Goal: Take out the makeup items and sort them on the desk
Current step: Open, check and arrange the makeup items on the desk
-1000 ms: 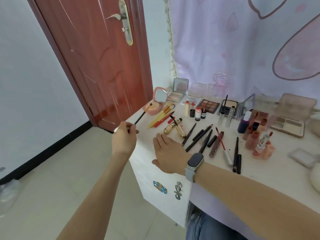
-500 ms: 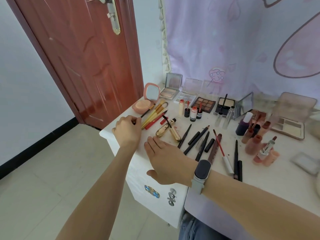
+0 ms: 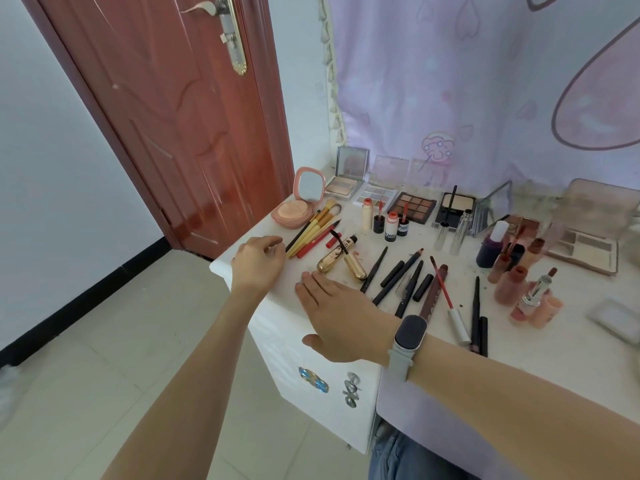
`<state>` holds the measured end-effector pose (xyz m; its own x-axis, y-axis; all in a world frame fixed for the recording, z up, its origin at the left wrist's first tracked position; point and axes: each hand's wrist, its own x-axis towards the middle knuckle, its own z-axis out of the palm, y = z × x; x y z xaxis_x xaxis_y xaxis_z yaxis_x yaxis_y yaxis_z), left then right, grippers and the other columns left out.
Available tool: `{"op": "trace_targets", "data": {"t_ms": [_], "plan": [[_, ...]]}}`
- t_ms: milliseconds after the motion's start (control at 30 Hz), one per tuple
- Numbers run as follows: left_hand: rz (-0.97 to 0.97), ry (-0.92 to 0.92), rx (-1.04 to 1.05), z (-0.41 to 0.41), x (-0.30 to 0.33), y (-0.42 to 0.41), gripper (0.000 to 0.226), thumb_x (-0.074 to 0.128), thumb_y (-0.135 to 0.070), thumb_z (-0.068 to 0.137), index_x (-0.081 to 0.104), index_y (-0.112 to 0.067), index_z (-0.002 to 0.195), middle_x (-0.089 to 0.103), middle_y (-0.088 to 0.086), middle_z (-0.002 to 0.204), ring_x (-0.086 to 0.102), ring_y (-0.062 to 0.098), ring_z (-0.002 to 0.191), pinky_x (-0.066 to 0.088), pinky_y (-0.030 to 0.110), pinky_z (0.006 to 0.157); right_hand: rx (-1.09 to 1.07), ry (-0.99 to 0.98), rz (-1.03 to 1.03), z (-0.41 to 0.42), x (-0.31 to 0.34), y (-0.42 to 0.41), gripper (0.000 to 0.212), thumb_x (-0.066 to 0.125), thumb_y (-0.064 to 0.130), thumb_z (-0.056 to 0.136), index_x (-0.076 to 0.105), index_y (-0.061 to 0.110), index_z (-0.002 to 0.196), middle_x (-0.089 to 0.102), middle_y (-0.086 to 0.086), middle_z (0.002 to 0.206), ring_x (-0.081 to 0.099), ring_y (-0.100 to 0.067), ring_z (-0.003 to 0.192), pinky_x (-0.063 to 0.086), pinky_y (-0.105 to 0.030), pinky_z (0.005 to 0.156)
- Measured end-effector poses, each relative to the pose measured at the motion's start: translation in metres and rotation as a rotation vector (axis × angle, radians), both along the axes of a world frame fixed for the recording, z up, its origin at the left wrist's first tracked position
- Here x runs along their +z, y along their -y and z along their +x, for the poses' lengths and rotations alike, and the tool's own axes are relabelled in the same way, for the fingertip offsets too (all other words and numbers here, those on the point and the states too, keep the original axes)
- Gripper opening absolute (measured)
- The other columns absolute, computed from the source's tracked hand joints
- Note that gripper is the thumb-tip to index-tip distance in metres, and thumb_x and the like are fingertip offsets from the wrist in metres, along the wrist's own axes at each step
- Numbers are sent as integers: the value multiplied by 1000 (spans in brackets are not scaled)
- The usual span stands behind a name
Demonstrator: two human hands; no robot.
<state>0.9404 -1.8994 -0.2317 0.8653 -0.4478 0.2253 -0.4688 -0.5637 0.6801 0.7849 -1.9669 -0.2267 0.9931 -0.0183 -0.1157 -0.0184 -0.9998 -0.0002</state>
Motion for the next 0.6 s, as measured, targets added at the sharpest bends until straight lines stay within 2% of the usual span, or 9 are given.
{"op": "trace_targets", "data": {"t_ms": [100, 167, 233, 333, 367, 400, 467, 533, 600], "plan": [[0, -10, -21, -8, 9, -15, 25, 53, -19, 90, 66, -16, 111, 61, 2, 121, 56, 18, 109, 35, 19, 88, -8, -20, 14, 0, 6, 0, 72, 35, 41, 96, -2, 4, 146, -5, -15, 155, -2, -28, 144, 5, -37, 116], [-16, 8, -22, -18, 17, -25, 24, 53, -19, 91, 66, -16, 111, 61, 1, 121, 55, 16, 110, 34, 17, 85, -8, 17, 21, -3, 14, 1, 63, 35, 37, 97, 14, 3, 145, 12, -17, 154, 9, -29, 142, 17, -39, 116], [-61, 43, -25, -32, 28, -33, 24, 53, -18, 91, 65, -14, 111, 62, 1, 120, 55, 15, 109, 34, 17, 86, -9, 123, 12, -15, 24, 0, 49, 34, 34, 97, 35, 1, 133, 36, -16, 141, 23, -28, 136, 26, -38, 110], [-143, 123, -42, -67, 42, -38, 22, 54, -15, 90, 65, -13, 109, 63, 0, 116, 55, 14, 107, 33, 15, 85, -22, 295, 69, -55, 34, 1, 40, 31, 30, 97, 51, 7, 122, 53, -8, 128, 28, -23, 135, 23, -35, 109], [-170, 145, -59, -83, 43, -36, 21, 55, -14, 90, 66, -13, 108, 63, 0, 114, 55, 14, 107, 32, 13, 84, -41, 351, 87, -73, 36, 4, 38, 32, 29, 96, 56, 10, 119, 58, -6, 124, 34, -22, 133, 26, -35, 109], [-197, 160, -88, -102, 44, -32, 20, 56, -14, 89, 66, -13, 107, 64, -1, 113, 56, 14, 106, 32, 13, 84, -72, 421, 99, -93, 38, 9, 37, 35, 28, 94, 61, 11, 113, 63, -3, 117, 44, -22, 126, 33, -36, 105], [-241, 189, -187, -139, 45, -19, 19, 58, -11, 88, 67, -12, 104, 65, 0, 110, 56, 15, 105, 33, 13, 85, -150, 537, 108, -135, 43, 21, 32, 40, 24, 89, 69, 14, 99, 70, 2, 98, 59, -19, 103, 48, -35, 88], [-258, 219, -300, -175, 44, 0, 19, 58, -6, 87, 68, -9, 103, 66, 3, 107, 57, 18, 104, 34, 13, 85, -217, 582, 79, -175, 47, 37, 30, 42, 22, 88, 71, 15, 87, 70, 4, 84, 63, -17, 84, 50, -29, 76], [-267, 248, -402, -208, 43, 21, 20, 59, -4, 86, 67, -7, 104, 66, 6, 105, 58, 19, 101, 35, 13, 84, -300, 607, 15, -208, 50, 53, 28, 45, 20, 87, 71, 13, 79, 70, 2, 76, 64, -20, 76, 46, -27, 74]]}}
